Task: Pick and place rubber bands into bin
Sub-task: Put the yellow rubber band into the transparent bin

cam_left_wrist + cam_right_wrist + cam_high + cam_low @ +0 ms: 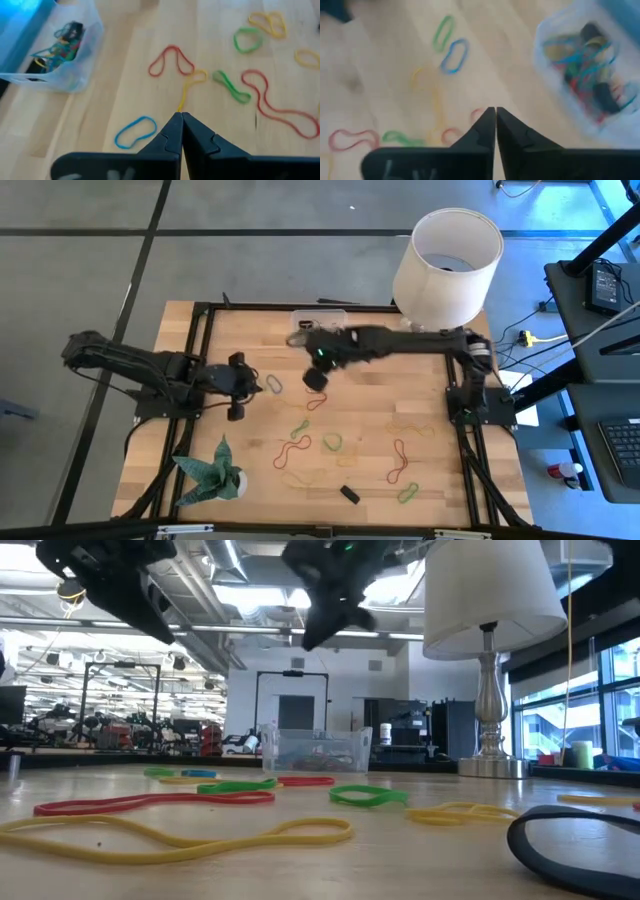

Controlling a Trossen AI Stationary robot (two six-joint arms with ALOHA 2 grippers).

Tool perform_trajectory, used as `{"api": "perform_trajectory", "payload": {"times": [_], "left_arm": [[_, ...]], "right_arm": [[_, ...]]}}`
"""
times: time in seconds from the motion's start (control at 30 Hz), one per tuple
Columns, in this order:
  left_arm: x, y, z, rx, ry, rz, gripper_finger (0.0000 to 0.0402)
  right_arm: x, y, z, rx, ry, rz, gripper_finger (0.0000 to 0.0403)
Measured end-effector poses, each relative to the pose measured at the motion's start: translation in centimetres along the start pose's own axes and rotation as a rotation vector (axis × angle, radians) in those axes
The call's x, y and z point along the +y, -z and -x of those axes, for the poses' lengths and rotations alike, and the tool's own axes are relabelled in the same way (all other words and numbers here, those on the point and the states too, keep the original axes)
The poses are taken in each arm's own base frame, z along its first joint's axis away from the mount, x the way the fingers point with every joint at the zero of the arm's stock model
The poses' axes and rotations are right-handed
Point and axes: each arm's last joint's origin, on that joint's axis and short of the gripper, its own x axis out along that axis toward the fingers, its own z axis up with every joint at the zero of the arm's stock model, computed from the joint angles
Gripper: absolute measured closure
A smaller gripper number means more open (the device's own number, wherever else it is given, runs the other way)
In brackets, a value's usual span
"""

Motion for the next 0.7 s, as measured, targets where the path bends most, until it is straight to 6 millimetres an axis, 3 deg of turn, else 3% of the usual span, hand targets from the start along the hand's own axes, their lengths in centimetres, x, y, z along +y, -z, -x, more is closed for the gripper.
{"api": "perform_trajectory", "payload": {"times": [0.17,0.33,0.5,0.7], "left_arm": [[-0.9,-0.7,-1.2,0.046,0.048,-0.042,0.0385],[-1.3,-2.1,-2.1,0.073,0.055,-0.073,0.0347],[-1.3,-3.9,-3.7,0.110,0.029,-0.059,0.0295],[-1.4,-5.4,-7.2,0.216,0.062,-0.103,0.0241]], "right_arm": [[2.2,6.4,1.7,-0.001,-0.043,-0.089,0.0399],[3.2,13.5,3.3,-0.056,-0.125,-0.165,0.0392],[2.2,18.5,4.7,-0.084,-0.199,-0.189,0.0397],[0.3,22.3,6.0,-0.064,-0.235,-0.209,0.0395]]}}
